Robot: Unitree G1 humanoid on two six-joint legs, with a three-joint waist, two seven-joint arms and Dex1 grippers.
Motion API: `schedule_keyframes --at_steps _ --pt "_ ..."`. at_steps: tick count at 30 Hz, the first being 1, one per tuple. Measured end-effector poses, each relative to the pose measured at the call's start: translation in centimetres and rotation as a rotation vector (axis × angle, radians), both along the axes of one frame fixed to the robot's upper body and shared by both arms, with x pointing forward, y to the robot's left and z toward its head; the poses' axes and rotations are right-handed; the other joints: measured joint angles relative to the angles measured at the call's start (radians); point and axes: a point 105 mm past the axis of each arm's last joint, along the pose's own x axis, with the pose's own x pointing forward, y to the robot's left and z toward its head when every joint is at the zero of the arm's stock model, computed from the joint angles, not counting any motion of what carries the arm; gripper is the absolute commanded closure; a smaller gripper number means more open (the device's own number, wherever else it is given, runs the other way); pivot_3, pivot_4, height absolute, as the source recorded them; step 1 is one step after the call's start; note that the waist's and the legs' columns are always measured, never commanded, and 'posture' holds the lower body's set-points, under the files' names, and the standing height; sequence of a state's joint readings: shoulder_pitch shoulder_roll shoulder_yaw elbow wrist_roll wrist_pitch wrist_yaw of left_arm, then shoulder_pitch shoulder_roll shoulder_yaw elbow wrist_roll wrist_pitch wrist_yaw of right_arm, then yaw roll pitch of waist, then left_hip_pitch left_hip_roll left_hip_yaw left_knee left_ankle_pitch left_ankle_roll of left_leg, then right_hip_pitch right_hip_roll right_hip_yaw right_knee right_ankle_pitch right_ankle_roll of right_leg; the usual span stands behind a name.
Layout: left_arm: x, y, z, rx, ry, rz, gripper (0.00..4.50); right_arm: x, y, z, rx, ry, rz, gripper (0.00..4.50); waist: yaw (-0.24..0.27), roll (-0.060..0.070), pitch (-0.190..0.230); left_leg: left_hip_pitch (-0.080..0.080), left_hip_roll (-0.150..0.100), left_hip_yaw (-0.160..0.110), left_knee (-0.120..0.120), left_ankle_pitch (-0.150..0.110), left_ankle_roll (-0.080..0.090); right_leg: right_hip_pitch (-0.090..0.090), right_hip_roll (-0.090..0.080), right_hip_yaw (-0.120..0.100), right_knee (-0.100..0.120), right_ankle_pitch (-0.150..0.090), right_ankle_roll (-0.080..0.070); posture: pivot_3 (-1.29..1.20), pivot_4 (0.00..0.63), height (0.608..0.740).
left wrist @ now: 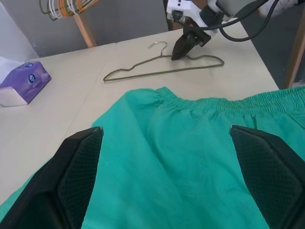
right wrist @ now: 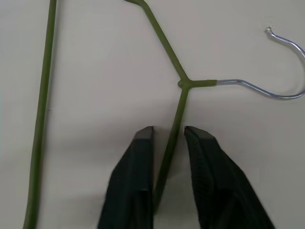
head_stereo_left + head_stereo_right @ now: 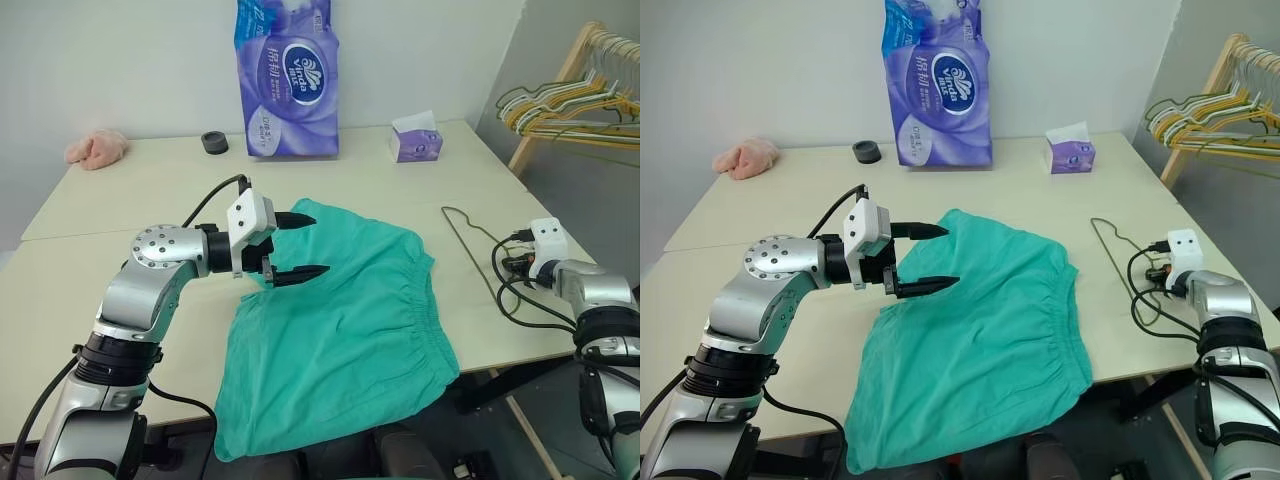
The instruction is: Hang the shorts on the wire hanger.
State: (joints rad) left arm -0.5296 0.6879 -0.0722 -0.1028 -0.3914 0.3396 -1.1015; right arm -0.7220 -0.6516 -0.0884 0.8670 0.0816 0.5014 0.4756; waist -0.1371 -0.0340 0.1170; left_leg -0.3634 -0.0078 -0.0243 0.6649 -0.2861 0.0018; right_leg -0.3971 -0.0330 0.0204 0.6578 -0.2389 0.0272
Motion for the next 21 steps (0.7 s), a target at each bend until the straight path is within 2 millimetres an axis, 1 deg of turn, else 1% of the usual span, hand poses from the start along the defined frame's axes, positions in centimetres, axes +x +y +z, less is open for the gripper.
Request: schedule_keyframes --at_steps 1,5,9,11,12,13,15,16,18,20,21 --pt "0.0 0.0 0.0 -0.002 -0.001 0.0 0.0 0.1 -0.2 0.0 -0.016 -0.006 -0.011 4.45 0.001 0.0 0.0 0.0 0.0 -0.001 0.0 0.0 0.0 0.001 -0.001 -0.001 -0.001 0.0 0.0 -0.16 0.082 0.74" --pt "0.2 0.1 0.0 -0.006 -0.01 0.013 0.0 0.3 -0.9 0.2 -0.053 -0.031 -0.041 4.45 0.002 0.0 0.0 0.001 -0.001 -0.001 0.0 0.0 0.0 0.002 -0.001 -0.001 -0.002 0.0 0.0 -0.16 0.082 0.74" --pt "1.0 0.8 -0.4 -0.007 -0.003 0.071 0.0 0.4 -1.1 0.4 -0.072 -0.056 -0.045 4.45 0.0 0.001 0.0 0.0 -0.001 -0.001 0.0 0.0 0.0 0.002 -0.001 -0.001 -0.001 0.0 0.0 -0.16 0.083 0.74" --pt "1.5 1.3 -0.6 -0.017 0.01 0.104 0.0 0.7 -1.0 0.8 -0.09 -0.079 -0.031 4.45 -0.002 0.003 0.002 0.0 -0.001 0.0 0.0 0.0 0.0 0.001 -0.001 0.0 -0.001 0.0 0.001 -0.16 0.083 0.74" --pt "2.0 1.9 -0.6 -0.028 0.019 0.142 0.0 1.0 -0.6 1.7 -0.107 -0.117 0.001 4.45 -0.003 0.005 0.003 -0.001 -0.001 0.001 0.0 0.0 0.0 -0.001 -0.001 0.0 0.0 0.0 0.001 -0.16 0.083 0.74" --pt "2.7 2.5 -0.5 -0.038 0.026 0.183 0.0 1.5 0.1 3.0 -0.121 -0.17 0.049 4.45 -0.004 0.006 0.004 -0.002 -0.001 0.002 0.0 0.0 0.0 -0.004 -0.001 0.0 0.001 0.0 0.001 -0.16 0.083 0.74" --pt "3.9 3.7 0.1 -0.059 0.025 0.254 0.0 2.4 2.2 6.5 -0.159 -0.305 0.168 4.45 -0.01 0.008 0.004 -0.004 -0.001 0.003 -0.001 0.0 0.0 -0.008 -0.001 0.0 0.004 0.0 0.001 -0.17 0.083 0.74" --pt "4.3 4.2 0.4 -0.072 0.022 0.275 0.0 2.6 3.1 8.1 -0.182 -0.362 0.226 4.45 -0.011 0.008 0.005 -0.004 -0.001 0.003 -0.001 0.0 0.0 -0.008 -0.001 0.0 0.005 0.0 0.001 -0.17 0.083 0.74" --pt "5.1 5.3 1.2 -0.104 0.021 0.332 0.0 2.5 5.4 11.4 -0.265 -0.48 0.368 4.45 -0.013 0.008 0.005 -0.003 0.0 0.002 -0.002 0.0 0.0 -0.009 -0.001 -0.001 0.004 0.0 0.001 -0.17 0.083 0.74" --pt "5.8 6.3 1.7 -0.143 0.045 0.381 0.0 2.1 8.1 13.6 -0.362 -0.569 0.511 4.45 -0.013 0.008 0.005 -0.004 0.0 0.002 -0.002 0.0 0.0 -0.009 -0.001 -0.001 0.004 0.0 0.001 -0.18 0.084 0.74" --pt "5.9 6.6 1.8 -0.162 0.064 0.391 0.0 1.9 9.4 14.1 -0.396 -0.597 0.571 4.45 -0.013 0.008 0.005 -0.004 0.0 0.002 -0.001 0.0 0.0 -0.008 -0.001 -0.001 0.005 0.0 0.001 -0.18 0.085 0.74"
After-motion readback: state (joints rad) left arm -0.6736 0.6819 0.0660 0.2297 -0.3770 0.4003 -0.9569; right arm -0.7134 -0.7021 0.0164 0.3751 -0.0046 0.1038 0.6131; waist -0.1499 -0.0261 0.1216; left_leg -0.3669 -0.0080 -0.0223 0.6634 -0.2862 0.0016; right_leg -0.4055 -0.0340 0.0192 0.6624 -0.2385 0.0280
